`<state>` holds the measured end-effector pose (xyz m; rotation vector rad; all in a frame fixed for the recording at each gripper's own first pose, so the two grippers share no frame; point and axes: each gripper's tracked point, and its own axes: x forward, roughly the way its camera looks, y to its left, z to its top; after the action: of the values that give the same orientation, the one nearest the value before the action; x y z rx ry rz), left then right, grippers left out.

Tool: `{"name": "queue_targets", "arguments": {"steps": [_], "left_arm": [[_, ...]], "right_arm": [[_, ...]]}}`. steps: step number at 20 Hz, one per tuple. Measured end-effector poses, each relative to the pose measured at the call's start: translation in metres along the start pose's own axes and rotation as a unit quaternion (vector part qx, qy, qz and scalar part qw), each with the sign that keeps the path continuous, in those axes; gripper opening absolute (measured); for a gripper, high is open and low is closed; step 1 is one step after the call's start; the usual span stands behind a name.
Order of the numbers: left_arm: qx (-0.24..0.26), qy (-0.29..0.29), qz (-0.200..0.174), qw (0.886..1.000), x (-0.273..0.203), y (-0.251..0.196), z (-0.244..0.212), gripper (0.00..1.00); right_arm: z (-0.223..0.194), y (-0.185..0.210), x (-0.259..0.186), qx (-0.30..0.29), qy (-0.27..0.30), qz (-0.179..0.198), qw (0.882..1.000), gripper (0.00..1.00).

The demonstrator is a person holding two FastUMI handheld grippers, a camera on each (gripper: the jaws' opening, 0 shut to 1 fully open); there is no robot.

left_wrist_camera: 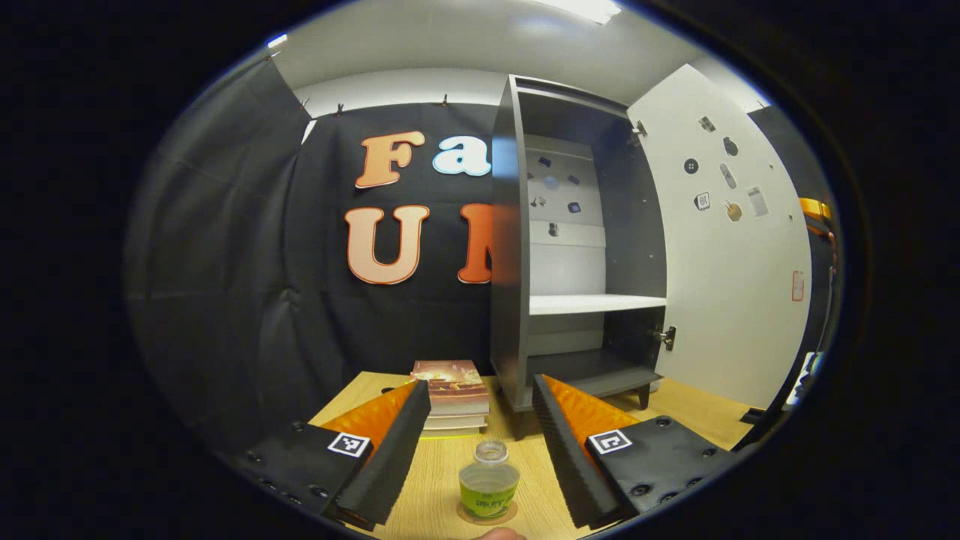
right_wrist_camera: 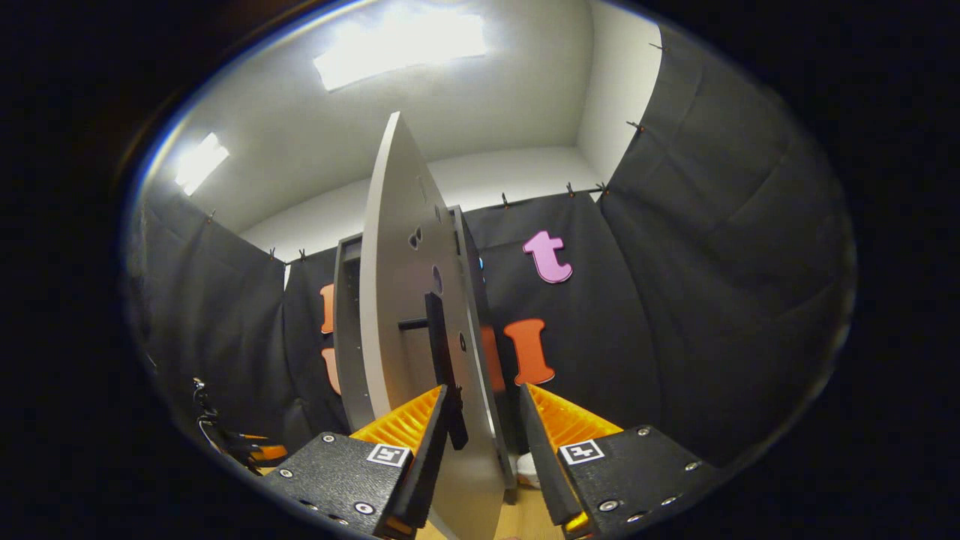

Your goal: Open the cabinet door with the right hand, grasp the bottle in the cabinet with the left hand and place it on the coaster, then close the cabinet door with the right hand.

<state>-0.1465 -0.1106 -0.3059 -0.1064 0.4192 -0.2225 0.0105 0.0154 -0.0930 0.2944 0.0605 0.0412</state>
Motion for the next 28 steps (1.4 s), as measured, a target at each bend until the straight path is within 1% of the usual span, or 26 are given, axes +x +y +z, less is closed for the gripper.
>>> {"name": "queue_targets", "arguments": {"steps": [4, 6, 8, 11, 13, 15, 16, 18, 21, 22, 24, 25, 26, 28], "left_arm": [[0.004, -0.008, 0.004, 1.000, 0.010, 0.002, 0.020, 0.89], [0.007, -0.010, 0.003, 1.000, 0.016, 0.001, 0.029, 0.90], [0.015, -0.005, 0.002, 1.000, 0.023, 0.000, 0.034, 0.89], [0.014, -0.007, 0.001, 1.000, 0.028, -0.001, 0.051, 0.89], [0.017, -0.009, 0.000, 1.000, 0.031, 0.000, 0.062, 0.89], [0.018, -0.014, 0.000, 1.000, 0.034, 0.003, 0.074, 0.89], [0.018, -0.015, 0.004, 1.000, 0.034, 0.006, 0.076, 0.90], [0.015, -0.017, 0.007, 1.000, 0.033, 0.011, 0.081, 0.90], [0.008, -0.022, 0.009, 1.000, 0.034, 0.016, 0.086, 0.90], [0.004, -0.021, 0.010, 1.000, 0.035, 0.017, 0.084, 0.89], [-0.005, -0.016, 0.008, 1.000, 0.035, 0.019, 0.078, 0.89], [-0.008, -0.015, 0.010, 1.000, 0.035, 0.022, 0.077, 0.89], [-0.007, -0.014, 0.014, 1.000, 0.034, 0.026, 0.076, 0.90], [-0.006, -0.015, 0.020, 1.000, 0.031, 0.032, 0.075, 0.90]], "right_arm": [[0.008, -0.015, 0.013, 0.037, 0.039, -0.001, 0.999, 0.59], [-0.001, -0.011, 0.018, 0.057, 0.072, 0.014, 0.996, 0.60], [-0.011, -0.017, 0.022, 0.075, 0.103, 0.011, 0.992, 0.60], [-0.014, -0.016, 0.020, 0.105, 0.122, 0.020, 0.987, 0.60], [-0.012, -0.014, 0.018, 0.099, 0.122, 0.030, 0.987, 0.60], [-0.009, -0.014, 0.020, 0.080, 0.118, 0.035, 0.989, 0.60], [-0.008, -0.013, 0.020, 0.069, 0.116, 0.037, 0.990, 0.67], [-0.005, -0.011, 0.021, 0.039, 0.107, 0.039, 0.993, 0.60], [-0.005, -0.002, 0.024, 0.014, 0.095, 0.029, 0.995, 0.58], [-0.004, 0.006, 0.026, 0.006, 0.088, 0.035, 0.995, 0.56], [-0.003, 0.026, 0.032, -0.012, 0.085, 0.055, 0.995, 0.56], [-0.006, 0.037, 0.033, -0.019, 0.084, 0.068, 0.994, 0.66], [-0.009, 0.047, 0.035, -0.023, 0.084, 0.081, 0.993, 0.57], [-0.014, 0.061, 0.035, -0.019, 0.086, 0.099, 0.991, 0.57]]}}
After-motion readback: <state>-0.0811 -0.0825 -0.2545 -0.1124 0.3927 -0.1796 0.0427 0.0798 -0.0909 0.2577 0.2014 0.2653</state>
